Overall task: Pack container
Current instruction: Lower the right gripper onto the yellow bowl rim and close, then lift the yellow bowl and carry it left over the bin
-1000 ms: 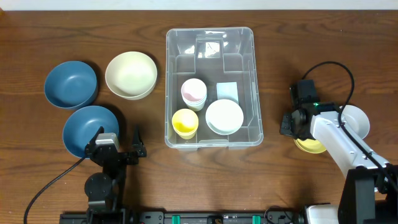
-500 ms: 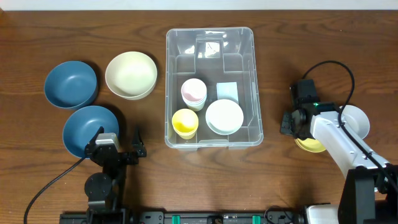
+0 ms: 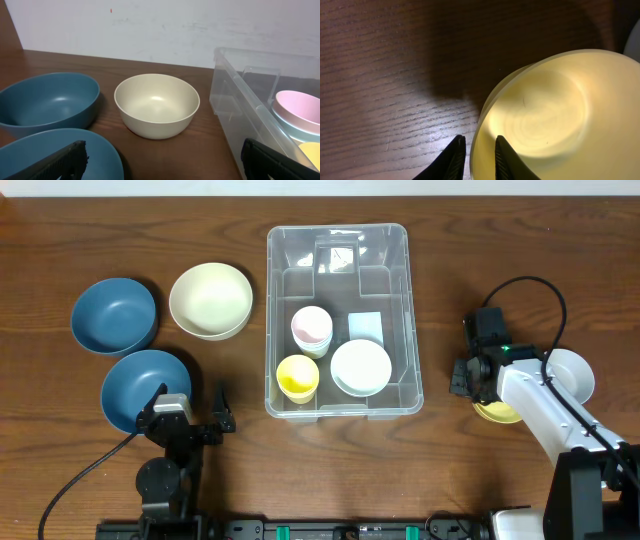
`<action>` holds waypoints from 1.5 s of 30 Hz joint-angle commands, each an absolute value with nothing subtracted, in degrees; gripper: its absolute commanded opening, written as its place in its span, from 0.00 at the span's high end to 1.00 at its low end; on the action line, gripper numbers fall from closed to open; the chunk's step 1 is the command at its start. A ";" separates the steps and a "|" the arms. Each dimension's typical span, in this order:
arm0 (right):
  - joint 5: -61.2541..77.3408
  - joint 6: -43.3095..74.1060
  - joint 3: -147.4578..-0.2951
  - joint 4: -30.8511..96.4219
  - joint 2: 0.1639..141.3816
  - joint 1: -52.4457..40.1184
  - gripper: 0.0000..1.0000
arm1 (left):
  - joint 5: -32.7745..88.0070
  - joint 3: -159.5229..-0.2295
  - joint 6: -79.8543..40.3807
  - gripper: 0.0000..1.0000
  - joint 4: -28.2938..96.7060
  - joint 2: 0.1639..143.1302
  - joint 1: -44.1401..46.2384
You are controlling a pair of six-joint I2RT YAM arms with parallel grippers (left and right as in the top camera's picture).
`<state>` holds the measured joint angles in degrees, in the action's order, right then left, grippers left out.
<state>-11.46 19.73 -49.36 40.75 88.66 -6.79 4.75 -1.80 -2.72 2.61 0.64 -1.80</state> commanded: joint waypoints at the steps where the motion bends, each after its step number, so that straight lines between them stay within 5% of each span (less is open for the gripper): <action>1: -12.62 19.27 -49.69 40.56 88.79 -7.31 0.77 | 5.41 -0.23 -1.96 0.02 3.38 0.60 -1.63; 13: -12.67 19.25 -46.92 39.07 88.79 -7.29 0.65 | 5.41 -0.23 -1.96 0.02 3.38 0.60 -1.63; 22: -12.64 19.25 -46.26 38.13 88.79 -7.29 0.67 | 5.41 -0.23 -1.96 0.02 3.38 0.60 -1.63; 29: -12.64 19.25 -46.02 38.37 88.84 -7.29 0.73 | 5.39 -0.23 -1.96 0.02 3.38 0.60 -1.63; 35: -12.64 19.25 -46.00 38.33 88.84 -7.29 0.99 | 5.41 -0.23 -1.96 0.02 3.38 0.60 -1.63; 45: -11.60 19.22 -48.95 40.82 88.75 -7.68 0.99 | 5.41 -0.23 -1.96 0.02 3.38 0.60 -1.63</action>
